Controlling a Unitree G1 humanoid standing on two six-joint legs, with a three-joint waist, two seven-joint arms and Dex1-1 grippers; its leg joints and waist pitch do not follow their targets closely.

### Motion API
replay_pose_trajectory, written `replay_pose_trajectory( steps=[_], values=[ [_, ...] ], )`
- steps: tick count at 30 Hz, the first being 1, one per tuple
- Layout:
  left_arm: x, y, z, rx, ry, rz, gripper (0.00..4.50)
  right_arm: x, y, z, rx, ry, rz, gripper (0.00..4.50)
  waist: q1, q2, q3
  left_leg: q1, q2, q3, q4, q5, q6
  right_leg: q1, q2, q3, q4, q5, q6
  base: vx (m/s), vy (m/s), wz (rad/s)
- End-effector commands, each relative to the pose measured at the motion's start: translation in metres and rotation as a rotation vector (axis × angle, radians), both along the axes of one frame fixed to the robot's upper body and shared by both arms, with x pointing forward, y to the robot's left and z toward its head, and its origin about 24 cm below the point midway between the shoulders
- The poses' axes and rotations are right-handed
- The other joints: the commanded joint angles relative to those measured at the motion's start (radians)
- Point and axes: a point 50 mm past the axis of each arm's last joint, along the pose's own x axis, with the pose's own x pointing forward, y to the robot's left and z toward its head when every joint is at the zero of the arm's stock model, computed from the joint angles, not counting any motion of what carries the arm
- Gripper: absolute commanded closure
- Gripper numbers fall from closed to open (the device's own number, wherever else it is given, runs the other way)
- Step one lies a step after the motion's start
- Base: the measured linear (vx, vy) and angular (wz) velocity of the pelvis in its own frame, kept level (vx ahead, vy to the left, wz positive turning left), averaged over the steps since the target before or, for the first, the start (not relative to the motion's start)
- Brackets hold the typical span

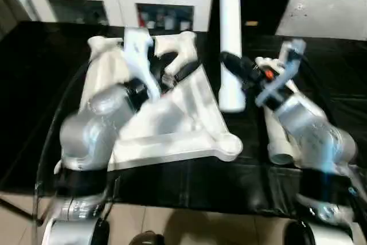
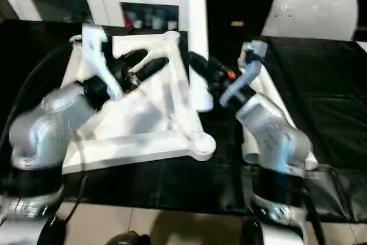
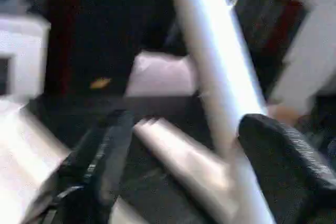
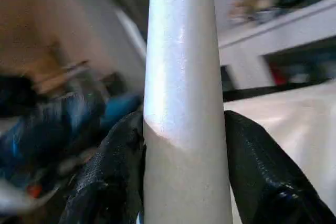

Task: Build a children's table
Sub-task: Pick table leg

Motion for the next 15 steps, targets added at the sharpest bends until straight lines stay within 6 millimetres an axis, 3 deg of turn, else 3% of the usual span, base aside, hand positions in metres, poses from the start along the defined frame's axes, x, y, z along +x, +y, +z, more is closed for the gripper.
replay_pose_trajectory(
  steps=[1, 6, 11, 15],
  values=[
    [-0.004, -0.006, 0.008, -0.088, 0.022, -0.086, 0.41, -0.008, 0.001, 0.009, 0.025, -0.058, 0.067, 2.64, 0.000, 0.004, -0.071, 0.033, 0.117, -0.048, -0.071, -0.132, 0.017, 0.036, -0.109, 0.050, -0.062, 0.032, -0.284, 0.000, 0.000, 0.00],
    [-0.005, -0.014, 0.019, -0.244, 0.062, -0.161, 0.12, -0.017, 0.004, 0.010, 0.053, -0.085, 0.144, 2.64, 0.004, -0.001, -0.070, 0.030, 0.116, -0.049, -0.070, -0.137, 0.019, 0.037, -0.111, 0.051, -0.070, -0.013, -0.275, 0.000, 0.000, 0.00],
    [-0.005, -0.021, 0.020, -0.260, 0.083, -0.200, 0.09, -0.023, 0.007, 0.009, 0.053, -0.097, 0.197, 2.64, 0.005, -0.003, -0.067, 0.029, 0.116, -0.048, -0.072, -0.147, 0.017, 0.035, -0.111, 0.054, -0.079, -0.069, -0.245, 0.000, 0.000, 0.00],
    [-0.005, -0.023, 0.019, -0.275, 0.093, -0.212, 0.09, -0.023, 0.011, 0.007, -0.007, -0.106, 0.191, 2.64, 0.004, -0.004, -0.068, 0.029, 0.117, -0.049, -0.073, -0.130, 0.017, 0.034, -0.111, 0.053, -0.078, -0.056, -0.240, 0.000, 0.000, 0.00]
  ],
)
